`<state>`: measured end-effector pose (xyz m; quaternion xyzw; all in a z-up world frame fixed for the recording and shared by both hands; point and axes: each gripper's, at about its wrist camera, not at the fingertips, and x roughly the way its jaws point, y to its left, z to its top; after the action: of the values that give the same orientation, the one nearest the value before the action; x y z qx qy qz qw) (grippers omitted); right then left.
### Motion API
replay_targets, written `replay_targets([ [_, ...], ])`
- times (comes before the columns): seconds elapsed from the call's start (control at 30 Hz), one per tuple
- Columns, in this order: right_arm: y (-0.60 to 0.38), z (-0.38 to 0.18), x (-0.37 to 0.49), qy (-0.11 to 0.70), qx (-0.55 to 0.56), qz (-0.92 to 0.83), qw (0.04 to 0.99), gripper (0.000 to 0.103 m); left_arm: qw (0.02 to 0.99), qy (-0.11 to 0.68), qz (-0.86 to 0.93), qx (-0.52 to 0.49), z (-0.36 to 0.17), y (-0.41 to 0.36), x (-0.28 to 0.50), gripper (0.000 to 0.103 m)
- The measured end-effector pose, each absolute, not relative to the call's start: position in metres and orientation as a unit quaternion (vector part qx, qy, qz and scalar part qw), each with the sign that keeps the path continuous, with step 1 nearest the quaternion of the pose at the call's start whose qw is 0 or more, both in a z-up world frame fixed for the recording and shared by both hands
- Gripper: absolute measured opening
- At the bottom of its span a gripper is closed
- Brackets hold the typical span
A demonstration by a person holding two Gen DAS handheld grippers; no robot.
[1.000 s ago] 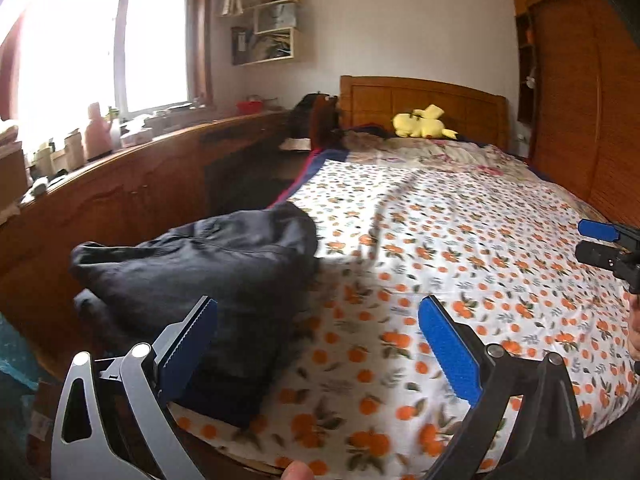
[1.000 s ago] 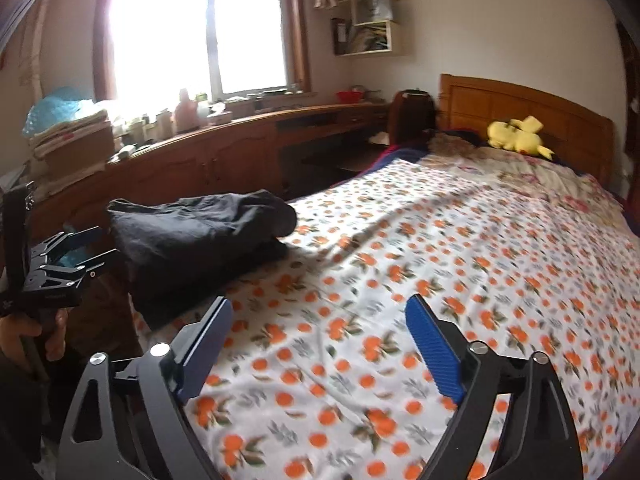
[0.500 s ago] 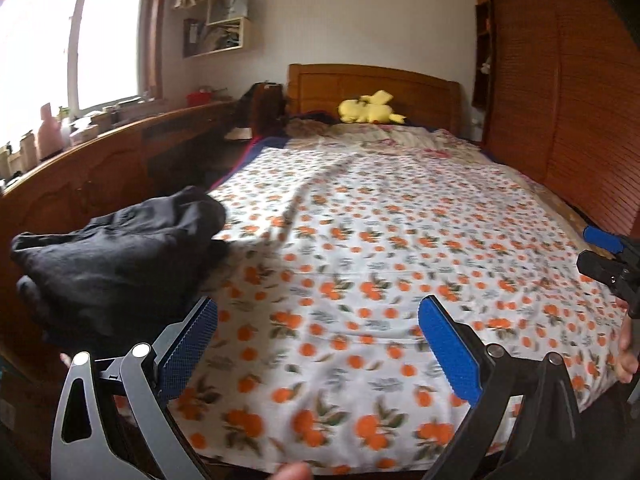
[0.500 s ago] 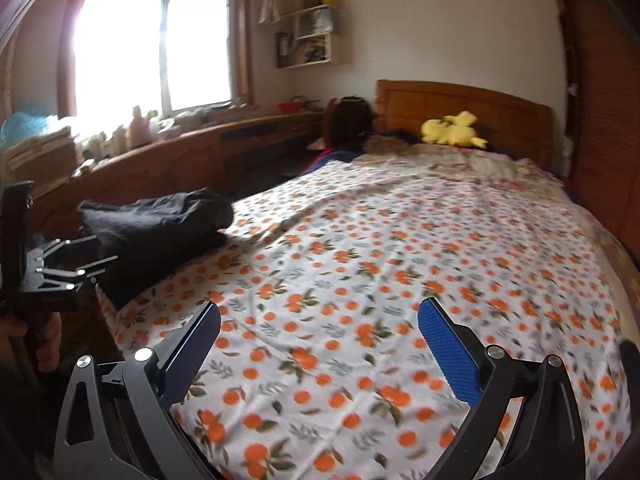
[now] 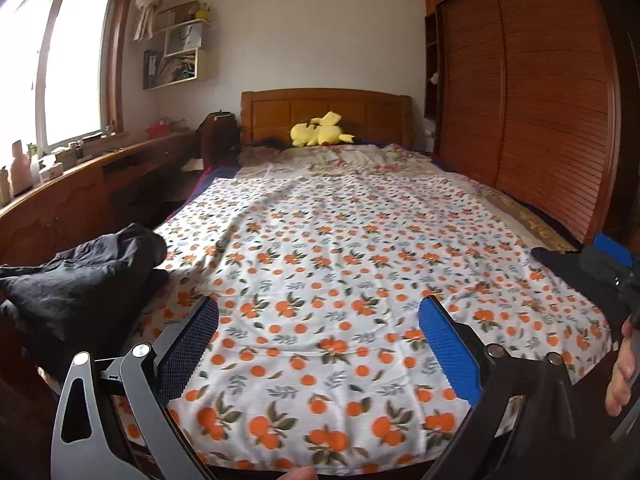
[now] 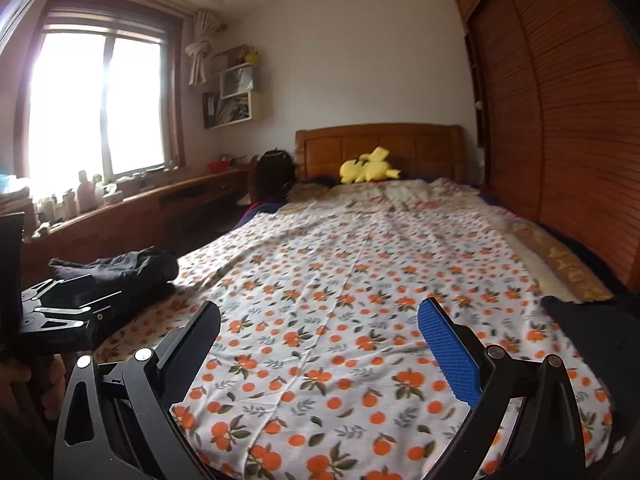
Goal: Fold large clothes
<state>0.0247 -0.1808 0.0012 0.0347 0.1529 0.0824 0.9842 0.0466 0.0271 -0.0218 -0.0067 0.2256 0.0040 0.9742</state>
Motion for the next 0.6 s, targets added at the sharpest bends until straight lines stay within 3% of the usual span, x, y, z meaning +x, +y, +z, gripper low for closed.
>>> replay_targets([
  [0.6,-0.191,-0.012,0.011,0.156,0.049,0.074,0.984,0.096,0.977,0.211,-0.009,-0.005,-0.011,0.008,0.027,0.101],
])
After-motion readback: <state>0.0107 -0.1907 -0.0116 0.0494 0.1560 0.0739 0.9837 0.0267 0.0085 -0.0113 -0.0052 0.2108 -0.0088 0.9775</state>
